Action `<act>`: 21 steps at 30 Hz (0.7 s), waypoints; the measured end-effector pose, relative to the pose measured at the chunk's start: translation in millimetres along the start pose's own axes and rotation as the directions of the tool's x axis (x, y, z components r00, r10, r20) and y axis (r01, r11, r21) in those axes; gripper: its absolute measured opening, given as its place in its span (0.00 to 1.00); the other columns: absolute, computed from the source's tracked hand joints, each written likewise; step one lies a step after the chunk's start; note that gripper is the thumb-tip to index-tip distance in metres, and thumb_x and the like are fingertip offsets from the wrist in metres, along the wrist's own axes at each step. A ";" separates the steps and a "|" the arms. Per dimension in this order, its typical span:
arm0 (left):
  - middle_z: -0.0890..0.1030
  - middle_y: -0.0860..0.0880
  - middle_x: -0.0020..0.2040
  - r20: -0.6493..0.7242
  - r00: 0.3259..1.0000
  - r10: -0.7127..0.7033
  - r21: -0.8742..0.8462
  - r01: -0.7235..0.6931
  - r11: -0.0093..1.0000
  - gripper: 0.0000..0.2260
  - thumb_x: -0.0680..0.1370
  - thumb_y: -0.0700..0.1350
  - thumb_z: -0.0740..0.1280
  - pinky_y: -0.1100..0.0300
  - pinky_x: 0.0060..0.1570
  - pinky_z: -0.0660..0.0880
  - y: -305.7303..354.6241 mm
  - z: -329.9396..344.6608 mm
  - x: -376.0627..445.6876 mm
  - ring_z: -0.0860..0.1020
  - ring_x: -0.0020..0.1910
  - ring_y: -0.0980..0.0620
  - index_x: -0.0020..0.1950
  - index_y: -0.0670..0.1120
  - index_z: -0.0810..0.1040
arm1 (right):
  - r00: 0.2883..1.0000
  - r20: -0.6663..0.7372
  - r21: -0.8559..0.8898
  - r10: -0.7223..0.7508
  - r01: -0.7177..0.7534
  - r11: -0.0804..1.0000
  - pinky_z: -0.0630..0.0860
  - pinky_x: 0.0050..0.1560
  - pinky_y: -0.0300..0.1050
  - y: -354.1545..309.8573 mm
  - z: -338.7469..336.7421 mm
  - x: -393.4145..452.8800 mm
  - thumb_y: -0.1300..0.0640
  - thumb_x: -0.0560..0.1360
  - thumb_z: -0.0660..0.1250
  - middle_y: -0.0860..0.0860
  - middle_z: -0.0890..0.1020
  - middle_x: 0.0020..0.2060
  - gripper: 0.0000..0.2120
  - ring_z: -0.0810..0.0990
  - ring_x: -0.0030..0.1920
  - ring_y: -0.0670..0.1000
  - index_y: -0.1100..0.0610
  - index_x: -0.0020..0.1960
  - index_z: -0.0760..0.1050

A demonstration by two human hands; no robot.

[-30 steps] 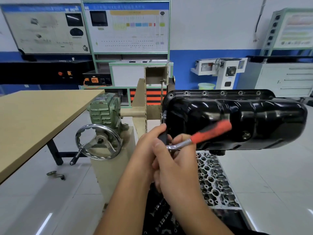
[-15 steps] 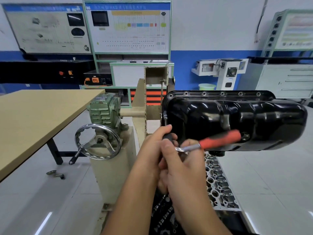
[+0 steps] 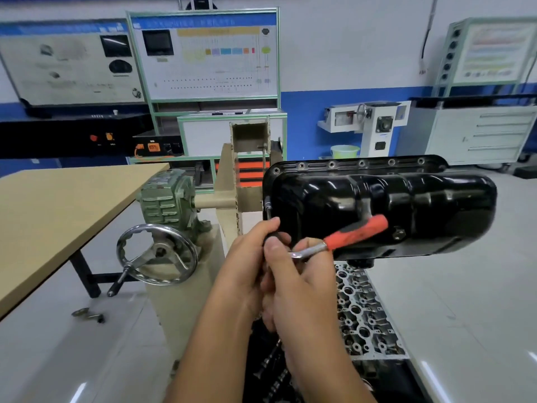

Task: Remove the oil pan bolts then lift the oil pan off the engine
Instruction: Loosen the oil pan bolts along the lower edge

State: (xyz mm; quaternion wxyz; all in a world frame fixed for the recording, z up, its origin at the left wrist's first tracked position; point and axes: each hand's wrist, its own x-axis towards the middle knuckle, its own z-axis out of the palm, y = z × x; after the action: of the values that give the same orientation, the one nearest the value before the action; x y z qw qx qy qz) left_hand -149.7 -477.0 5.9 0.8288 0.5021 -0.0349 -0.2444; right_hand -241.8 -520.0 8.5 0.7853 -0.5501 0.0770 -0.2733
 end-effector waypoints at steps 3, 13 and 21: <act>0.71 0.50 0.27 0.073 0.989 0.125 0.067 -0.130 0.989 0.11 0.67 0.49 0.75 0.62 0.29 0.67 -1.3 -1.2 -5.4 0.71 0.25 0.53 0.28 0.49 0.76 | 0.923 0.343 -0.623 -0.175 0.363 0.693 0.73 0.36 0.36 -13.1 -25.5 15.7 0.43 0.74 0.71 0.41 0.80 0.38 0.11 0.79 0.35 0.42 0.42 0.46 0.68; 0.65 0.50 0.20 0.095 0.984 -0.154 0.045 0.150 0.988 0.15 0.64 0.58 0.74 0.67 0.27 0.58 -2.8 4.5 -1.9 0.63 0.18 0.53 0.30 0.49 0.75 | 0.982 -0.114 0.430 0.149 -0.087 0.899 0.69 0.28 0.42 7.3 6.1 -7.0 0.53 0.80 0.72 0.56 0.79 0.31 0.10 0.72 0.25 0.48 0.57 0.51 0.73; 0.73 0.47 0.29 -0.016 0.985 0.171 0.151 -0.167 0.974 0.12 0.70 0.51 0.77 0.56 0.34 0.60 -2.6 1.8 -2.8 0.69 0.30 0.50 0.31 0.47 0.80 | 0.897 0.266 -0.677 -0.353 0.435 0.594 0.78 0.41 0.47 -17.4 -33.7 10.5 0.44 0.76 0.69 0.43 0.82 0.37 0.12 0.81 0.38 0.46 0.40 0.56 0.69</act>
State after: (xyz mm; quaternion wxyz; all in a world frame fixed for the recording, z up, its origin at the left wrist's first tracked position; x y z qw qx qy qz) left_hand -153.6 -478.2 5.1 0.8073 0.5611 -0.0838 -0.1626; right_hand -253.1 -557.4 13.2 0.4274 -0.8299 0.0134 -0.3584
